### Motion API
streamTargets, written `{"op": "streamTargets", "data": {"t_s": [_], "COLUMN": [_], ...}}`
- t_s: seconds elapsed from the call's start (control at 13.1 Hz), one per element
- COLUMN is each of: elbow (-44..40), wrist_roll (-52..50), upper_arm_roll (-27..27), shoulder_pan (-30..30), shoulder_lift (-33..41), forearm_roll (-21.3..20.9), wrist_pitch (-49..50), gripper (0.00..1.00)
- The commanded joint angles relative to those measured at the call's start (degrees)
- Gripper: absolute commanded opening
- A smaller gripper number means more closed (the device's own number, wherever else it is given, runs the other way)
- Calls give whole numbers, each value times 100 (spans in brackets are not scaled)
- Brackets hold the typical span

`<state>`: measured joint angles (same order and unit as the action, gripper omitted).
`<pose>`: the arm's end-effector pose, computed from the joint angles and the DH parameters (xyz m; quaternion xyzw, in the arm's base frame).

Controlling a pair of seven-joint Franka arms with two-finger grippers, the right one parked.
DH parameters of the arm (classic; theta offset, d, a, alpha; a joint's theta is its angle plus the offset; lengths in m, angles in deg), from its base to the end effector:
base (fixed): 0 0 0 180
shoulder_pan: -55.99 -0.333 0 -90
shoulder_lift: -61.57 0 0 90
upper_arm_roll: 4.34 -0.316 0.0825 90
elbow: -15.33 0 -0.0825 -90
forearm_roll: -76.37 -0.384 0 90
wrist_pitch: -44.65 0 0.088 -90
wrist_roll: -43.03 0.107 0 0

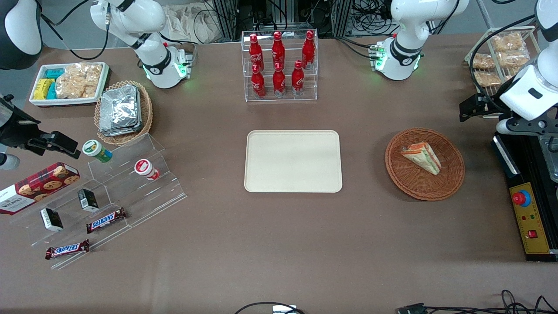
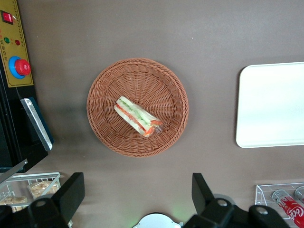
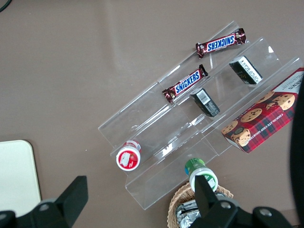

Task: Place sandwich from basket to tray
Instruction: 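Move the left gripper over the wrapped sandwich in the wicker basket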

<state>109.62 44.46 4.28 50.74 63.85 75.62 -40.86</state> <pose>0.5310 -0.0313 0.6045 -0.9975 0.0414 0.0567 0.0105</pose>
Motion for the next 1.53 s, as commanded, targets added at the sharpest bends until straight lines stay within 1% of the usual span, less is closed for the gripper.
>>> {"op": "streamTargets", "data": {"t_s": [0.0,0.31,0.38,0.46,0.61,0.69,0.84,1.07,1.3,1.45], "elbow": [-60,-69,-7,150,431,728,1449,2381,3093,3385], "wrist_roll": [42,50,42,42,15,-80,-720,-1249,-1838,-2206], "upper_arm_roll": [-44,-61,-61,-61,-70,-79,-149,-149,-140,-140], "shoulder_pan": [23,6,-90,-195,-223,-223,-214,-214,-205,-205], "shoulder_lift": [53,-8,-17,-17,9,70,264,449,458,467], "forearm_roll": [67,14,5,-4,-48,-48,-65,-65,-65,-65], "wrist_pitch": [158,176,158,97,-52,-305,-972,-1939,-2792,-3163], "gripper": [100,100,100,100,100,100,100,100,100,100]}}
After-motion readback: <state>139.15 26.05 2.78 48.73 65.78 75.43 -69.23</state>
